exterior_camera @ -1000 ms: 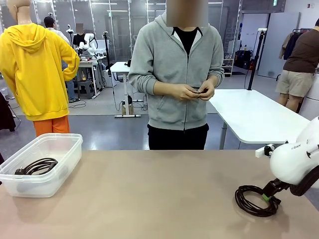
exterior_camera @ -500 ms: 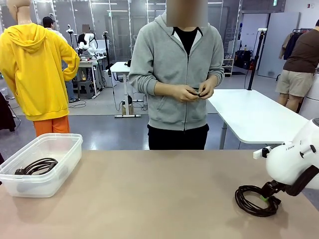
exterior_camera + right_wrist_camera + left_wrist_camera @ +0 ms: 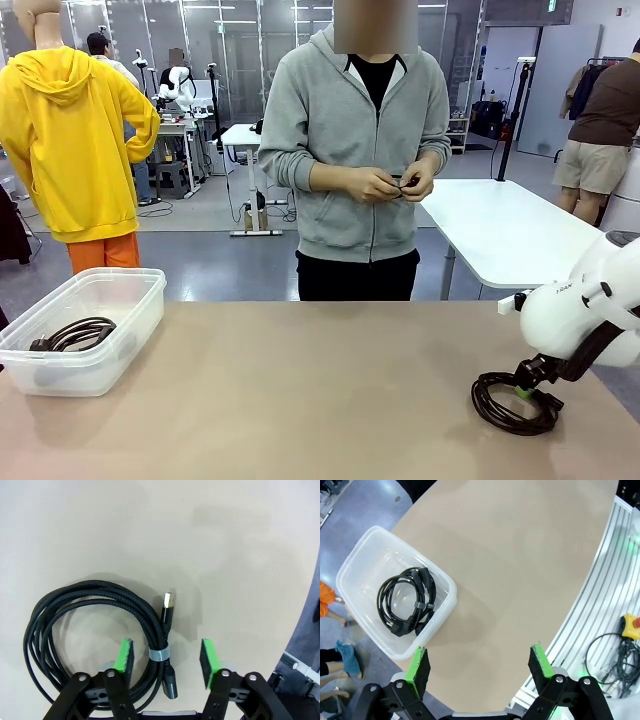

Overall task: Organize and store the cables.
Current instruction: Place the USB Extension Cable into the Organizing box.

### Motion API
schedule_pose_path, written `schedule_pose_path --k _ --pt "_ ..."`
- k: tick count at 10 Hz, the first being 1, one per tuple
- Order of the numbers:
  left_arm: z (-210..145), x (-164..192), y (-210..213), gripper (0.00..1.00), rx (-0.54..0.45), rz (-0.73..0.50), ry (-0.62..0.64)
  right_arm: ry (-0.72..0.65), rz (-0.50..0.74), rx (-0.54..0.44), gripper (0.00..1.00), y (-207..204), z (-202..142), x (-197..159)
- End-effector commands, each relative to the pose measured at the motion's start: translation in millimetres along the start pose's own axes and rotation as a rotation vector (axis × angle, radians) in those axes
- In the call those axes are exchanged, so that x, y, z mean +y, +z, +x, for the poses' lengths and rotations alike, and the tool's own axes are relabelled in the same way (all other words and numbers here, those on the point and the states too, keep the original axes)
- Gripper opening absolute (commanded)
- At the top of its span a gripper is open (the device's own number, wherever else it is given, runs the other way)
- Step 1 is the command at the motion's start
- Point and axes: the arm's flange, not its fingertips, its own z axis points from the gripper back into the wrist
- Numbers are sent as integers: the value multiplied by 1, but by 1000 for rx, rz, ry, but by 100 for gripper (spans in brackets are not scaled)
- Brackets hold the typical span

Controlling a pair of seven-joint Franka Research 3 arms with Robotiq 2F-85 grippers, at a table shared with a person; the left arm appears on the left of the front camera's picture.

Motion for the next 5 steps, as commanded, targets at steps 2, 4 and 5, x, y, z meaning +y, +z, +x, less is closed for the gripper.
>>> schedule_pose_path --k 2,4,5 --pt "1 0 -1 100 7 6 11 -22 -10 35 0 1 7 -1" --pt "1 0 -1 100 7 6 11 -29 -1 44 0 1 6 -2" --pt "1 0 -1 100 7 6 11 -29 2 48 0 0 6 -2"
